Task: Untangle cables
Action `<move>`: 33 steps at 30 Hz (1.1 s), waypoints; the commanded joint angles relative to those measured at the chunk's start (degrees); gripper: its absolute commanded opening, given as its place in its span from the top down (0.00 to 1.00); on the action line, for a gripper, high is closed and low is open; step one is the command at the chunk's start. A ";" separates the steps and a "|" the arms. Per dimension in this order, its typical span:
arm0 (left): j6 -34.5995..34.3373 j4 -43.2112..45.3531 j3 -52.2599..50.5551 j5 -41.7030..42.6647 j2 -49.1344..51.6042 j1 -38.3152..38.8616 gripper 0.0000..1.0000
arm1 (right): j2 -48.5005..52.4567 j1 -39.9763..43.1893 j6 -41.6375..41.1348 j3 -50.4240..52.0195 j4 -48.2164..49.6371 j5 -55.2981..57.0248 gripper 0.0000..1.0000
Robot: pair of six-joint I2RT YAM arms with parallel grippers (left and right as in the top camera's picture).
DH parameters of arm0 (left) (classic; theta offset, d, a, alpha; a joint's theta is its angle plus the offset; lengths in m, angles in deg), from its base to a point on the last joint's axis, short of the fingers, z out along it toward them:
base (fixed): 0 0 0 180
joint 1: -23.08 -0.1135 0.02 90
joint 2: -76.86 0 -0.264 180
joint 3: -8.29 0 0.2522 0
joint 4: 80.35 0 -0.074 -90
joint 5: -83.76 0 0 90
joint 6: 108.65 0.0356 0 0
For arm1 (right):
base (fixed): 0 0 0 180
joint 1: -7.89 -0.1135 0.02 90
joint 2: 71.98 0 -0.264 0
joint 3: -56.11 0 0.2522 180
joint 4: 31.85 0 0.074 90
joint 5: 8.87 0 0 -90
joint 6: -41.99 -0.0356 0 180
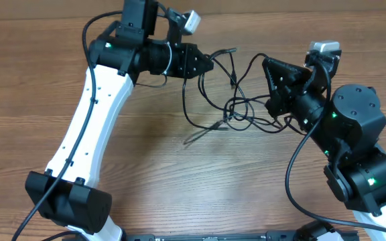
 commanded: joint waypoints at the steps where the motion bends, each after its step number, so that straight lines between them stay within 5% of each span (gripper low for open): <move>1: 2.71 -1.07 0.74 -7.87 -0.55 -0.33 0.96 | -1.66 0.15 0.22 -0.61 1.51 1.11 0.96; 8: 2.69 -5.84 0.74 -21.46 -0.55 -2.08 0.96 | -4.35 0.15 2.14 -0.61 1.27 6.27 0.96; 15: 1.86 -6.78 0.74 -21.88 -0.55 -5.46 0.96 | -4.68 0.15 2.75 -0.61 -5.05 12.61 0.96; 25: 2.58 -5.64 0.74 -6.58 -0.55 -11.78 0.96 | -4.66 0.15 2.75 -0.59 -19.61 16.11 0.94; 26: 4.22 -5.27 0.76 -3.76 -0.55 -12.22 0.96 | -4.50 0.15 2.75 -0.59 -20.98 16.09 0.90; 28: 7.69 -4.57 0.76 2.49 -0.66 -12.79 0.96 | -4.22 0.15 2.78 -0.59 -23.41 16.06 0.00; 33: 14.14 -3.43 0.79 12.59 -1.40 -12.92 0.96 | -3.96 0.15 2.78 -0.59 -25.55 16.00 0.00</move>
